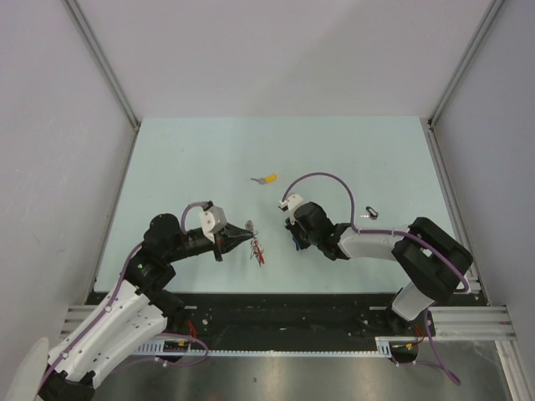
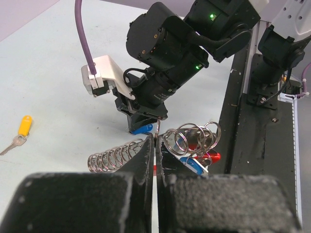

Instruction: Put the keys on the keyring

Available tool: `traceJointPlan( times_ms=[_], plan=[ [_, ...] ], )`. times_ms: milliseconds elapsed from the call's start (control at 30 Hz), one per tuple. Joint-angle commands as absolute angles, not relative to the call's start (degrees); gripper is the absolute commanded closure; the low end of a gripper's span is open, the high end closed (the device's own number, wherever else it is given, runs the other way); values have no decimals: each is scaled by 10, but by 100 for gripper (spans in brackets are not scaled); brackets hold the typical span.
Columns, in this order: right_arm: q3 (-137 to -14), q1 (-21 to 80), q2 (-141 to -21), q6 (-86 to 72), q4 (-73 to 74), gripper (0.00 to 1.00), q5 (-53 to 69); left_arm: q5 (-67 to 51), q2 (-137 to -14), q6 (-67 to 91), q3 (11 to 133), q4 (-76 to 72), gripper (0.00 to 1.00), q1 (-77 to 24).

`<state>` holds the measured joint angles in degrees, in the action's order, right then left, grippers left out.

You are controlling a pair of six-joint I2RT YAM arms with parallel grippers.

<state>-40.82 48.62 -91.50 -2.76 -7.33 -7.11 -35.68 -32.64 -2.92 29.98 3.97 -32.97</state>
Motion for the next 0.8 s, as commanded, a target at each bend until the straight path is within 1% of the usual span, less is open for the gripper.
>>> traceJointPlan(
  times_ms=[0, 100, 200, 233, 467, 600, 767],
  plan=[
    [-404, 489, -931, -24, -88, 88, -83, -374, -326, -22, 306, 5, 100, -326],
    [-403, 490, -935, -22, -89, 90, -82, -374, -326, -18, 305, 3, 100, -326],
    [-404, 489, -935, -18, -90, 99, -83, -378, -326, -11, 301, -13, 100, -326],
    [-403, 489, -933, -18, -90, 100, -83, -379, -327, -10, 301, -16, 99, -326],
    [-400, 490, -861, -2, -84, 100, -71, -381, -330, -13, 303, -21, 100, -326],
    [-397, 490, -793, 27, -59, 100, -50, -395, -338, -17, 314, -27, 100, -326],
    [-398, 489, -669, 62, -11, 100, -10, -430, -371, -29, 351, -34, 100, -326]
  ],
)
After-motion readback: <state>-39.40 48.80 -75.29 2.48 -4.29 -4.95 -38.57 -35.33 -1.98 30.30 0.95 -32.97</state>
